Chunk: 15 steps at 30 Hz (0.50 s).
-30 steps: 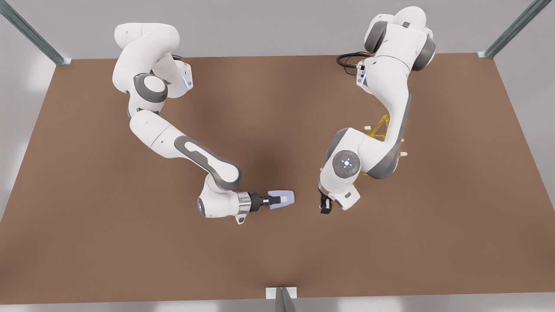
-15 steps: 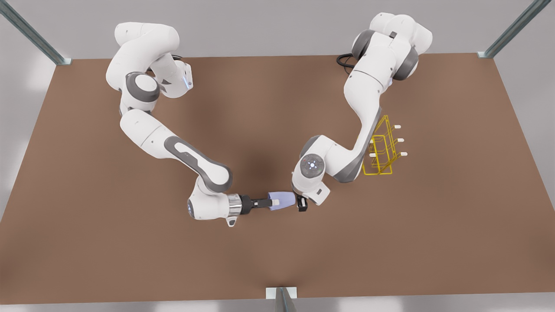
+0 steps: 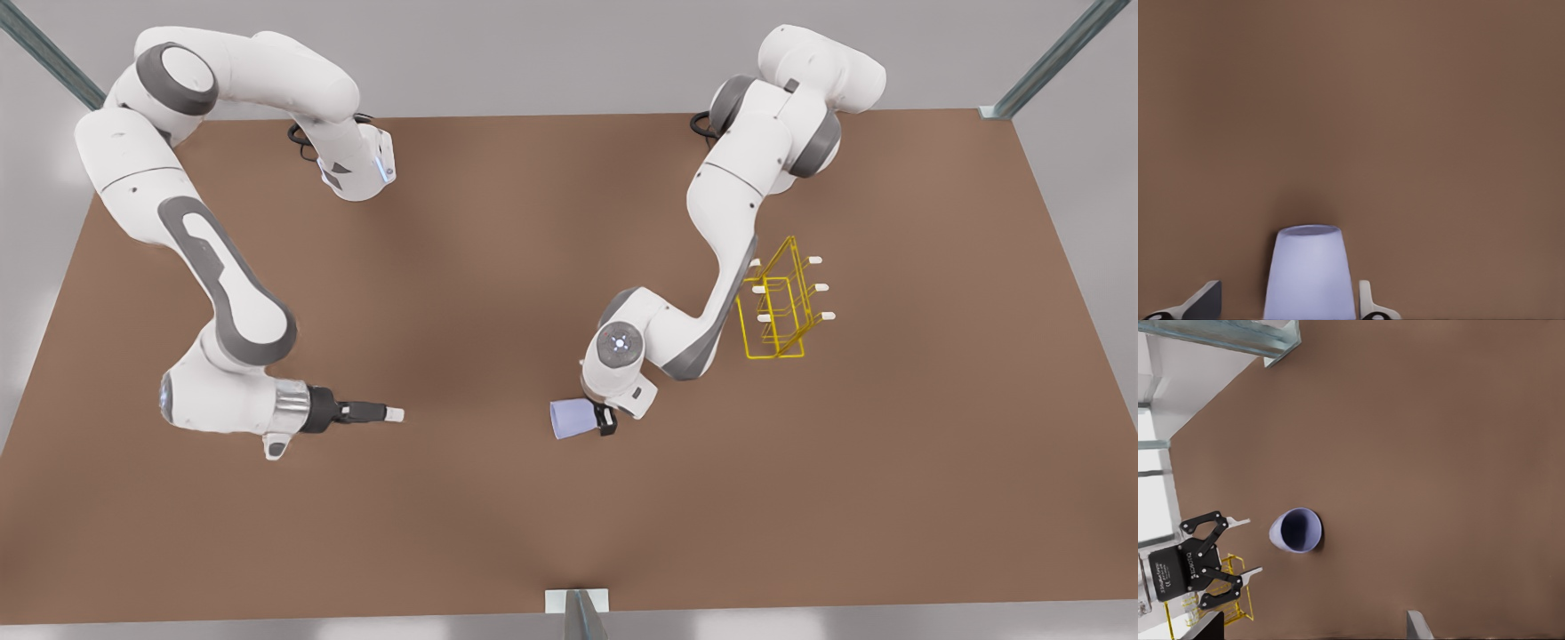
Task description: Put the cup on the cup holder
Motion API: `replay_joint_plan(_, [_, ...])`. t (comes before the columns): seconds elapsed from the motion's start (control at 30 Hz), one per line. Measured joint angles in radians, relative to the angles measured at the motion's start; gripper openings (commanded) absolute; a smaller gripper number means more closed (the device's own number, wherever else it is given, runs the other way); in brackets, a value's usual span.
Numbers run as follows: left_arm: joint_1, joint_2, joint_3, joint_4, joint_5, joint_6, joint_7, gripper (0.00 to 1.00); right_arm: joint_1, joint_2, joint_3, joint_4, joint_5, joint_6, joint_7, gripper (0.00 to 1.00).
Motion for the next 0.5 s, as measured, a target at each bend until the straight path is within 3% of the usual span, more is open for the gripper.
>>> replay_joint_plan(0.1, [-0.017, 0.021, 0.000, 0.001, 0.003, 0.016, -0.019, 1.00, 0.033, -0.197, -0.117, -0.001, -0.128, -0.114, -0.003, 1.00])
replay_joint_plan(0.2, [-0.024, 0.033, 0.001, 0.003, 0.004, 0.034, -0.036, 1.00, 0.339, -0.347, -0.499, 0.048, -0.245, -0.210, -0.022, 1.00])
replay_joint_plan(0.23, [-0.024, 0.035, 0.001, 0.003, 0.005, 0.039, -0.041, 1.00, 0.383, -0.367, -0.560, 0.094, -0.284, -0.251, -0.029, 1.00])
replay_joint_plan(0.37, [-0.022, 0.040, 0.007, 0.034, 0.004, 0.062, -0.059, 1.00, 0.421, -0.453, -0.648, 0.139, -0.366, -0.392, -0.057, 1.00])
replay_joint_plan(0.43, [-0.021, 0.043, 0.012, 0.063, 0.005, 0.072, -0.067, 1.00, 0.588, -0.508, -0.839, 0.142, -0.341, -0.455, -0.083, 1.00])
replay_joint_plan(0.5, [-0.025, 0.062, 0.028, 0.097, 0.005, 0.082, -0.072, 1.00, 0.616, -0.540, -0.897, 0.174, -0.301, -0.507, -0.105, 1.00])
